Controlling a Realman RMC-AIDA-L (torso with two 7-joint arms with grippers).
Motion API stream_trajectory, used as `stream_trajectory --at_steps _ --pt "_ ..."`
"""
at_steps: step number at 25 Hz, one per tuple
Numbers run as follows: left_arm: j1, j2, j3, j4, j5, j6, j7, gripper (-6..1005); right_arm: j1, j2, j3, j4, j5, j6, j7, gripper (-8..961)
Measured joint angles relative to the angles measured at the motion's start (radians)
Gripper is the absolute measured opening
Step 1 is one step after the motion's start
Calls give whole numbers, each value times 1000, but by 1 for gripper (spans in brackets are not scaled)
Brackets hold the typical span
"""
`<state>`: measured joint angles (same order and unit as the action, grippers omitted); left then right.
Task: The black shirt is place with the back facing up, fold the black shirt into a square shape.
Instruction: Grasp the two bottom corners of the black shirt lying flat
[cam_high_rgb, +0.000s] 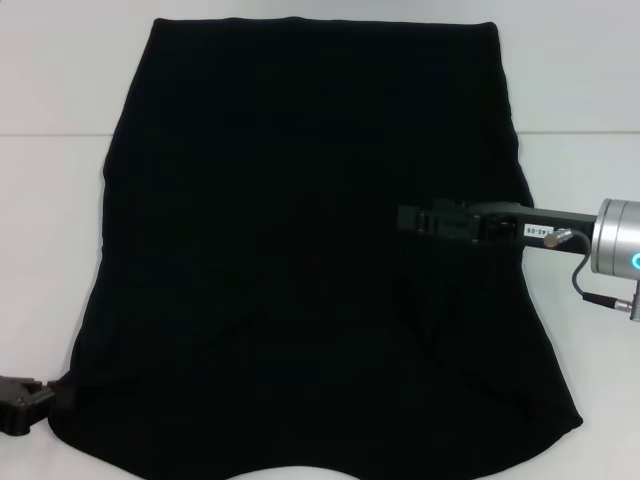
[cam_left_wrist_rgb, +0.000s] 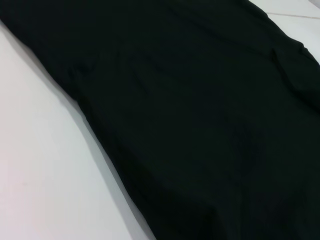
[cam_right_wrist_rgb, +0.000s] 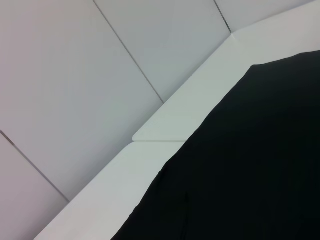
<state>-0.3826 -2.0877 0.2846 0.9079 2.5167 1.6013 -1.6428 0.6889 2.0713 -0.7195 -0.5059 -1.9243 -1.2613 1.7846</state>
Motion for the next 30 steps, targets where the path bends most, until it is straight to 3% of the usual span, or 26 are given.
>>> stream_trajectory --at_steps 3,7,13,21,25,30 --pt "-1 0 -4 -1 -6 0 0 76 -8 -13 -2 1 -7 0 34 942" --pt "-1 -1 -5 -4 -7 0 0 21 -39 -46 -5 2 -10 -37 70 942" --pt "4 -5 -15 -5 -11 -1 0 21 -110 -126 -4 2 -82 -164 180 941" --pt "8 -7 -18 -6 -12 -2 0 21 -182 -209 4 3 -165 -304 273 941" --pt "8 -8 -18 -6 -12 -1 1 21 -186 -229 6 -2 -213 -353 315 941" --pt "3 -6 -18 -19 -12 -1 4 22 -164 -231 6 -5 -309 -374 359 940"
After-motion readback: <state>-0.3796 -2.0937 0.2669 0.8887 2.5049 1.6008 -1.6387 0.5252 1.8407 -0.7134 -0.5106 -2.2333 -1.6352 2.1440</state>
